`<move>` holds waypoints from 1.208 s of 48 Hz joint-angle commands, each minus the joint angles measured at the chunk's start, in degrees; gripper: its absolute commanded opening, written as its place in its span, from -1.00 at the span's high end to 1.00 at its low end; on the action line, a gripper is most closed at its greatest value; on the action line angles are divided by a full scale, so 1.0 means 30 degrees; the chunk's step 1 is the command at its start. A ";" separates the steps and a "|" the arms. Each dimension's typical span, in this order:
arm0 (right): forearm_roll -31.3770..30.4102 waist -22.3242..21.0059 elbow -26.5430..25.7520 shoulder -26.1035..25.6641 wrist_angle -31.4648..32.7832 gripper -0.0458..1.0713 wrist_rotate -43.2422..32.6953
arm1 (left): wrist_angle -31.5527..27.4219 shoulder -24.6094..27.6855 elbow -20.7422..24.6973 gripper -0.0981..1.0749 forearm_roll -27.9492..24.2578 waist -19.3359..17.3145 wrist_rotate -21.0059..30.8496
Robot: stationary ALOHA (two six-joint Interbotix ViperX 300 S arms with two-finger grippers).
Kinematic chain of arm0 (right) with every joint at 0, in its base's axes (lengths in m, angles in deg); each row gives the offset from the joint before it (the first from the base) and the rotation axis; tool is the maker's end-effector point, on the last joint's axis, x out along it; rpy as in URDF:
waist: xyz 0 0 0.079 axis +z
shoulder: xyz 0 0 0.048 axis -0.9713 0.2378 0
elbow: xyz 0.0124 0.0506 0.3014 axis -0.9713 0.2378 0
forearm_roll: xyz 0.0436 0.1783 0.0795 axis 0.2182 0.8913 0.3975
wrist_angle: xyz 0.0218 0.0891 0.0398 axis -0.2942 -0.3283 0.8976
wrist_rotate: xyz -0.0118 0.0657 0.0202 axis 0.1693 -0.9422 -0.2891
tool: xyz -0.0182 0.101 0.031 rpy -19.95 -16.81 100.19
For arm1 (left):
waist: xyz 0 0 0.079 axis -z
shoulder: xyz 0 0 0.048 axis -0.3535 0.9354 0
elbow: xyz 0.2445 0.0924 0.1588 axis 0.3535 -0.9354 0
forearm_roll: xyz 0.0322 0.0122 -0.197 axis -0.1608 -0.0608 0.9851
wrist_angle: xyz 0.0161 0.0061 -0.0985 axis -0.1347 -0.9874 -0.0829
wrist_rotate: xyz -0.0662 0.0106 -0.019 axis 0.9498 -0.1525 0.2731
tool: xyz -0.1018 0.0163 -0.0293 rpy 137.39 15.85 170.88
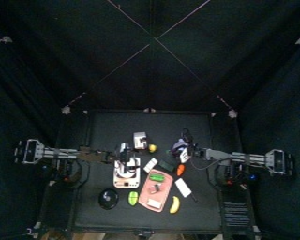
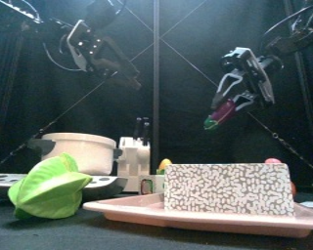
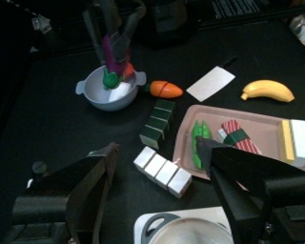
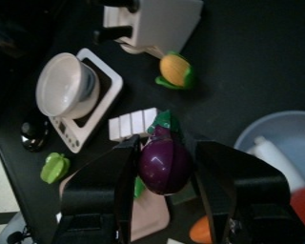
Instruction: Place eggplant in bowl
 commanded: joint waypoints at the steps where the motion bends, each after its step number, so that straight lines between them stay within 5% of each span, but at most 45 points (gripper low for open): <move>1: 0.0410 -0.0146 0.0029 -0.0791 0.1523 -0.02 0.0000 | 0.0205 -0.1318 -0.0703 -0.84 0.0029 -0.0146 0.0000; 11: 0.1670 -0.0791 0.0352 -0.0732 0.4277 -0.02 0.0029 | 0.0322 -0.3252 -0.2080 -0.84 0.0029 -0.0146 0.0000; 46: -0.0381 -0.4014 0.0205 0.3164 0.3223 -0.03 0.0059 | 0.1025 -0.4805 -0.4248 -0.84 0.0059 -0.0410 -0.0029; 58: -0.0498 -0.4219 0.0264 0.3809 0.2578 -0.25 0.0059 | 0.1025 -0.4775 -0.4424 -0.84 0.0088 -0.0674 0.0000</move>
